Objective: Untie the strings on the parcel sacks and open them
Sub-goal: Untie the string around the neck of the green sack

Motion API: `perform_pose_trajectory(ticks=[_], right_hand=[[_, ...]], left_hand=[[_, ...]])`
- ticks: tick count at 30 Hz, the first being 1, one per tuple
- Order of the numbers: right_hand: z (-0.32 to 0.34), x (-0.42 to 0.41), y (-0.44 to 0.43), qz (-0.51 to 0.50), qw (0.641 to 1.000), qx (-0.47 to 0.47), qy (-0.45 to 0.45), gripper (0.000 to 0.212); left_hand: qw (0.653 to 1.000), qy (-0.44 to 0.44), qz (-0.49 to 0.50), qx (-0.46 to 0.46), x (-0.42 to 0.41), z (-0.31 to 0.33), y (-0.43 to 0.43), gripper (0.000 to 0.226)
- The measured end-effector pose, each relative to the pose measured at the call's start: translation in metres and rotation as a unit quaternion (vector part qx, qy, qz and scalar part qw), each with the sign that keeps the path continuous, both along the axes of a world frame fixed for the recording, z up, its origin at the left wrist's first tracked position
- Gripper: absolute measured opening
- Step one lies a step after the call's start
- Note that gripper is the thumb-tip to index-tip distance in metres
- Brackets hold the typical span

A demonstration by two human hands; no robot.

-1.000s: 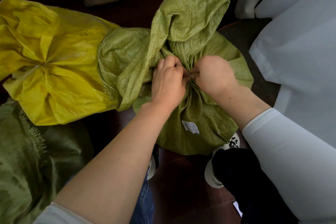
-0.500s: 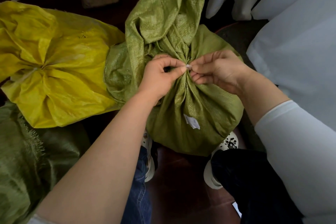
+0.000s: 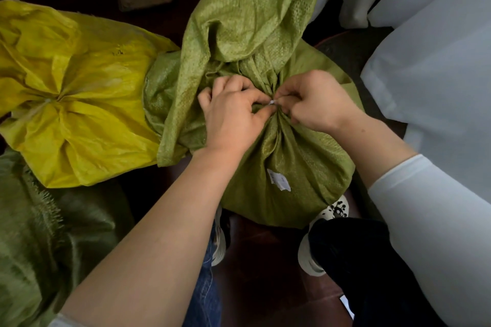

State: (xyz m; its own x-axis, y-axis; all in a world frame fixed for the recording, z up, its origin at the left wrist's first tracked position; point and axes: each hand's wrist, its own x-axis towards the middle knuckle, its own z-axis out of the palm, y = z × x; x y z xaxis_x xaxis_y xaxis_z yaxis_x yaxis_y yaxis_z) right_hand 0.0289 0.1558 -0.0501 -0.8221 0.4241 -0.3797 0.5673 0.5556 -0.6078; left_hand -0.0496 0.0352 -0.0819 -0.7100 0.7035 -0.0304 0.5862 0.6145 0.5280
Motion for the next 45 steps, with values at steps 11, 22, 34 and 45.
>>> perform_pose_trajectory(ticks=[11, 22, 34, 45], right_hand=[[-0.012, 0.0, 0.002, 0.021, 0.998, 0.032, 0.044, 0.025], [-0.01, -0.002, -0.006, 0.092, 0.984, 0.152, 0.024, 0.026], [-0.006, -0.007, -0.005, -0.121, 0.99, -0.067, 0.035, 0.013], [-0.01, 0.002, 0.002, 0.021, 0.998, 0.047, 0.043, 0.022]], left_hand=[[0.999, -0.03, -0.019, 0.034, -0.004, -0.001, -0.004, 0.016], [0.999, -0.025, -0.045, 0.001, -0.007, 0.001, -0.005, 0.015], [0.994, -0.026, -0.092, 0.05, -0.002, 0.003, -0.004, 0.01], [0.996, 0.006, -0.073, 0.04, -0.006, 0.002, -0.004, 0.016]])
